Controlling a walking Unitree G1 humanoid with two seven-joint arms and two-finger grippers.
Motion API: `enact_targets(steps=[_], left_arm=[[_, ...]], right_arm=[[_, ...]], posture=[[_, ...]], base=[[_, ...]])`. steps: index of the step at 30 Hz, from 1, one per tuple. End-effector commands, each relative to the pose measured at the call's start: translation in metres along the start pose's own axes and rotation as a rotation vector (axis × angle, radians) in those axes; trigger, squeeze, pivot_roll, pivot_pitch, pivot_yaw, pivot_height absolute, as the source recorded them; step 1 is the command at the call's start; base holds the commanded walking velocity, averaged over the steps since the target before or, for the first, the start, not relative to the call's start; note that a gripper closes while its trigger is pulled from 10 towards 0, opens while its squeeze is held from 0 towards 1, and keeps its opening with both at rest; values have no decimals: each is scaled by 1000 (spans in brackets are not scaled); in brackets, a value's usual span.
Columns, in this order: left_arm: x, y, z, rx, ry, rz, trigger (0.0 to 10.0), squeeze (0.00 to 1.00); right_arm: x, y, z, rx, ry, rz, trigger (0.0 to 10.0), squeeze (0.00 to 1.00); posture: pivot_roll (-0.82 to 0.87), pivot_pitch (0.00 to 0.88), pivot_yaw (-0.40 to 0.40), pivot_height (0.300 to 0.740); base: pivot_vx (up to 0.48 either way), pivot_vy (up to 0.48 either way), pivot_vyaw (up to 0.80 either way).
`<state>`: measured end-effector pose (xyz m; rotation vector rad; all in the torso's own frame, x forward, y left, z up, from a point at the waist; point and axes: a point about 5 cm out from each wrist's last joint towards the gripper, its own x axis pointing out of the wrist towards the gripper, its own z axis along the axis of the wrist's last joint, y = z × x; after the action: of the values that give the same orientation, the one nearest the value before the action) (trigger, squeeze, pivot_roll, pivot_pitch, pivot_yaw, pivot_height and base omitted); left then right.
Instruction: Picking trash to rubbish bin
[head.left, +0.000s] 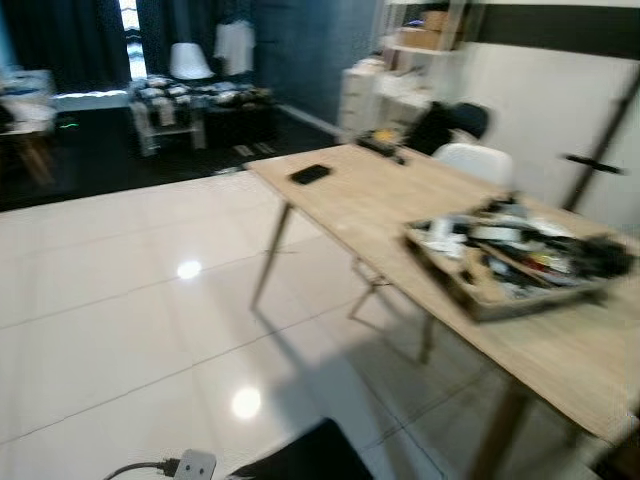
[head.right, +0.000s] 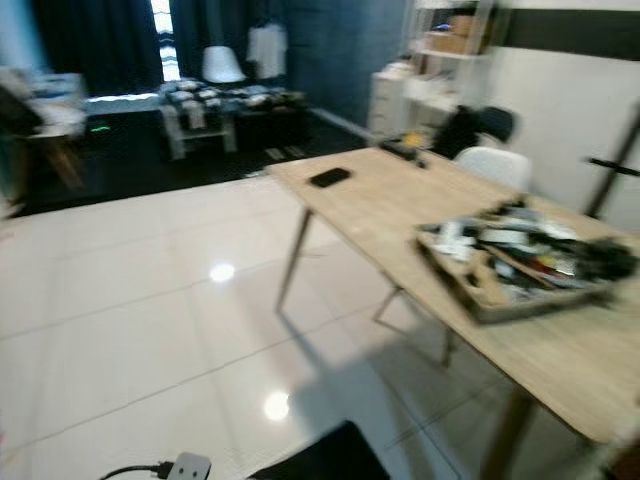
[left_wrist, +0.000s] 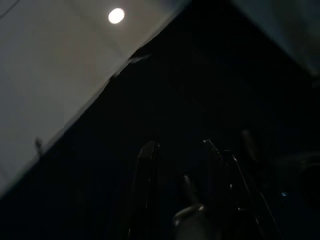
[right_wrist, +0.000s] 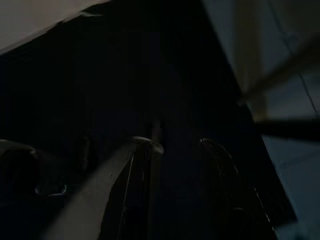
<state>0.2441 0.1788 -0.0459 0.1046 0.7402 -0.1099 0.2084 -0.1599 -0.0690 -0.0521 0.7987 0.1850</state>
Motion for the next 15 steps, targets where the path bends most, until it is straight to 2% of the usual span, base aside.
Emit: enact_targets(steps=[1, 15], left_arm=[[-1, -3, -8, 8, 24, -11, 10000, 0], [-1, -2, -8, 8, 30, 4, 10000, 0]], right_arm=[[-1, 1, -6, 28, 22, -8, 10000, 0], [-2, 0, -9, 40, 32, -23, 10000, 0]], posture=[[-75, 112, -6, 740], [-72, 115, -4, 740]], base=[[0, 0, -800], [0, 0, -800]])
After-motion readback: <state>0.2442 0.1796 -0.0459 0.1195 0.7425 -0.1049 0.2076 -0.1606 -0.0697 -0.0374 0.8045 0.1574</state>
